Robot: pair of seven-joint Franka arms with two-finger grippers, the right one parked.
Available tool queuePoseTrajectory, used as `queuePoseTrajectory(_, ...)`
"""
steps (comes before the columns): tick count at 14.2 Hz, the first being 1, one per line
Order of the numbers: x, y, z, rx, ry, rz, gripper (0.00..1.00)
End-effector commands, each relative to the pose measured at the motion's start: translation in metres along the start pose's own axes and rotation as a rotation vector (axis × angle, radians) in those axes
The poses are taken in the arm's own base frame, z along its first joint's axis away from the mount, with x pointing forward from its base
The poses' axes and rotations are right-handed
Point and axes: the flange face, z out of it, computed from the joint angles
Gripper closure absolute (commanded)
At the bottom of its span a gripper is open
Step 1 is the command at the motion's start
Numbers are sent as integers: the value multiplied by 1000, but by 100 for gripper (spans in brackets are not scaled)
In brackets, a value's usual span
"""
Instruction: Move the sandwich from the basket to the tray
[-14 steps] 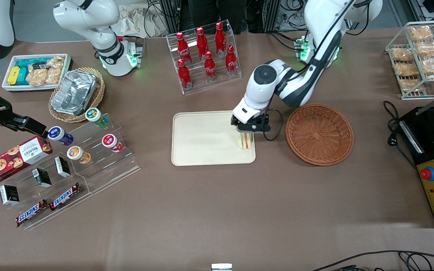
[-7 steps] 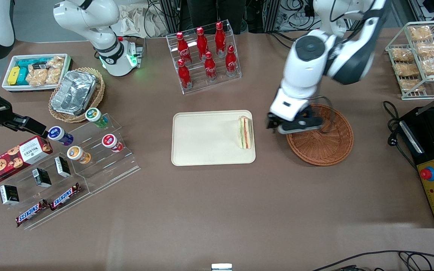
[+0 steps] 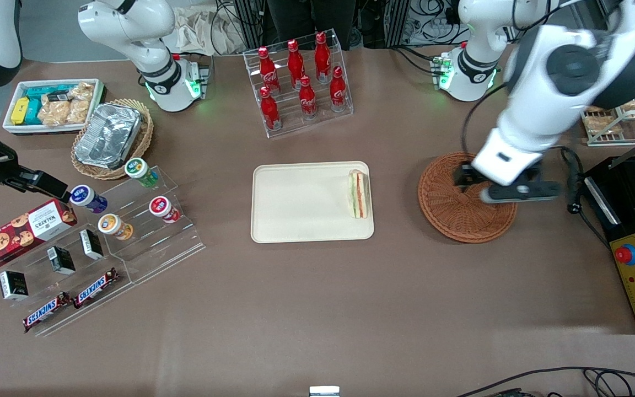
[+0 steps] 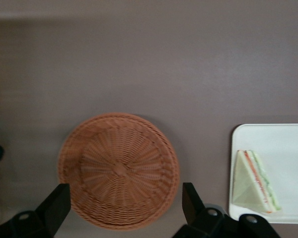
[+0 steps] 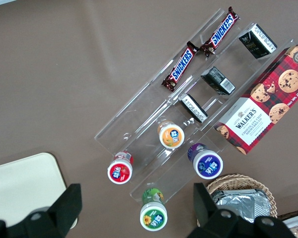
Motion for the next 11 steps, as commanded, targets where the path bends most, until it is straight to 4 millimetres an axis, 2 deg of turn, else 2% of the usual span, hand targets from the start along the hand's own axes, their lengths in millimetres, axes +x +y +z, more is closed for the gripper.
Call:
queuePoseTrajectory(1,-11,-32,-16,6,-30,37,0)
queuePoseTrajectory(3,-10,-52,-22,21,-27,17,0)
queuePoseTrajectory(4,-10,-55,-30,14,-13,12,0)
queuePoseTrajectory(6,-5,-80,-42,-36,1,3,0)
queuePoseTrajectory(7,-5,-74,-45,-70,1,37,0)
queuePoseTrajectory(8,-2,-90,-45,-91,1,11,0)
queuePoseTrajectory(11,-3,-91,-46,-117,-1,9,0)
